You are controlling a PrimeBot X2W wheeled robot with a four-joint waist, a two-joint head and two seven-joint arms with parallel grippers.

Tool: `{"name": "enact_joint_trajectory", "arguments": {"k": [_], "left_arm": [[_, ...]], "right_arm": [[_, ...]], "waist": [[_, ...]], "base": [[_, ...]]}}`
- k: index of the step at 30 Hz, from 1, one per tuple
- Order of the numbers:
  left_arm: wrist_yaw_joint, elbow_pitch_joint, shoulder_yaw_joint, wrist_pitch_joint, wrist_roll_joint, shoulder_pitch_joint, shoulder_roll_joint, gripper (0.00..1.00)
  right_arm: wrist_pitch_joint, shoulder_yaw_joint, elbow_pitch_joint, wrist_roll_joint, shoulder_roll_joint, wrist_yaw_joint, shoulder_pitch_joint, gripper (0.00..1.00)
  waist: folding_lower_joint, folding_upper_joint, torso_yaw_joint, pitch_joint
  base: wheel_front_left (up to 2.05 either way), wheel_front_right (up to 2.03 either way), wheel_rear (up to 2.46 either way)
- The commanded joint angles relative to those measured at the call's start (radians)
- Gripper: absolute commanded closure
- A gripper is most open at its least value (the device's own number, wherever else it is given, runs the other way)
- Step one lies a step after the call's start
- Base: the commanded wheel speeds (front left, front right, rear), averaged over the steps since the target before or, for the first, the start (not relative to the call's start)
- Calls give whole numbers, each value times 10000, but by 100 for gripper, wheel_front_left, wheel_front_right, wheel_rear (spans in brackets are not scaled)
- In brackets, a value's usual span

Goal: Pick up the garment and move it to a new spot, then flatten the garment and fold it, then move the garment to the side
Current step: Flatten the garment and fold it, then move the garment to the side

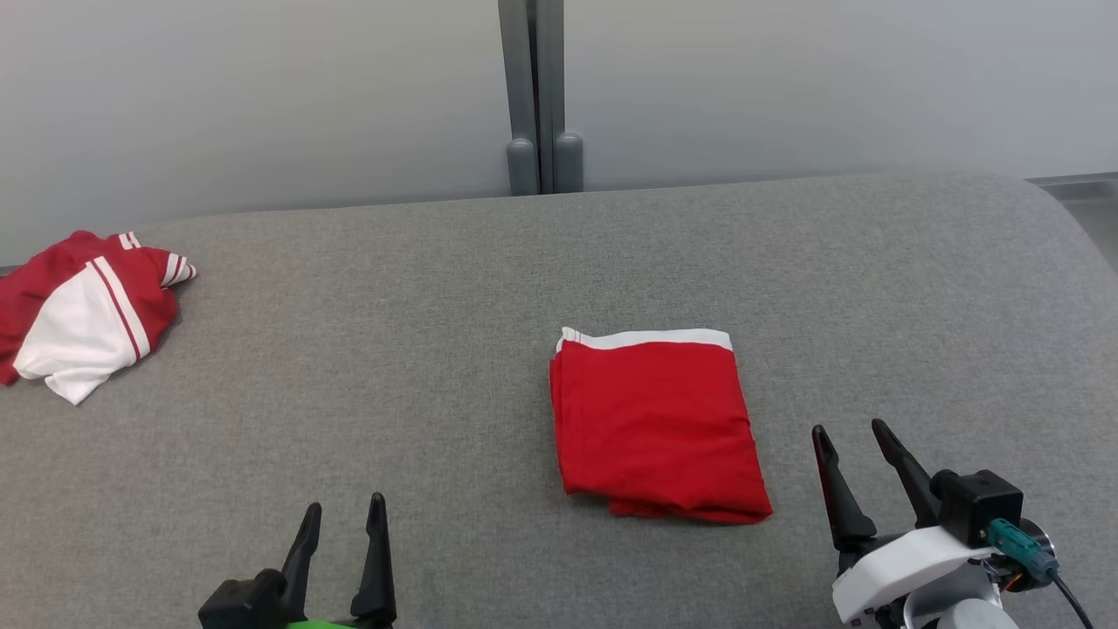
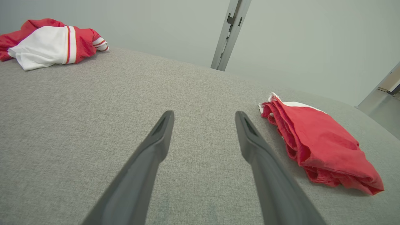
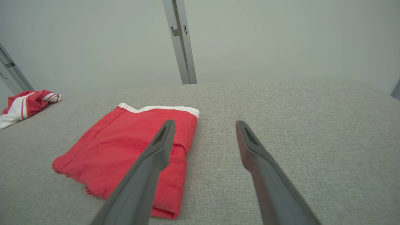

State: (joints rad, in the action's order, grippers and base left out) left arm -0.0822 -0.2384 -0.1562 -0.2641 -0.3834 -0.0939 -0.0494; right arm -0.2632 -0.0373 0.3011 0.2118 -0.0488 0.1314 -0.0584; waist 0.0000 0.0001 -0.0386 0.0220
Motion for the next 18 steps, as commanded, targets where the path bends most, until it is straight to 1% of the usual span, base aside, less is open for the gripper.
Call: {"name": "enact_joint_trajectory", "arguments": {"k": [1, 11, 15, 18], "left_arm": [[-12, -25, 12, -3, 42, 13, -20, 0], [-38, -33, -26, -3, 69, 103, -20, 0], [-27, -18, -124, -3, 90, 231, -20, 0], [-55, 24, -204, -3, 130, 309, -20, 0]], "right_arm": [[-21, -8, 25, 59, -33, -13, 52, 0], [-21, 60, 223, -201, -31, -13, -237, 0], [-14, -87, 811, -579, -36, -15, -809, 0], [395, -105, 1320, -942, -31, -13, -1562, 0]], "waist": [[0, -1, -9, 5], [0, -1, -31, -16], [0, -1, -104, -23], [0, -1, -235, -45]], "base": [[0, 0, 0], [0, 0, 0], [0, 0, 0], [0, 0, 0]]}}
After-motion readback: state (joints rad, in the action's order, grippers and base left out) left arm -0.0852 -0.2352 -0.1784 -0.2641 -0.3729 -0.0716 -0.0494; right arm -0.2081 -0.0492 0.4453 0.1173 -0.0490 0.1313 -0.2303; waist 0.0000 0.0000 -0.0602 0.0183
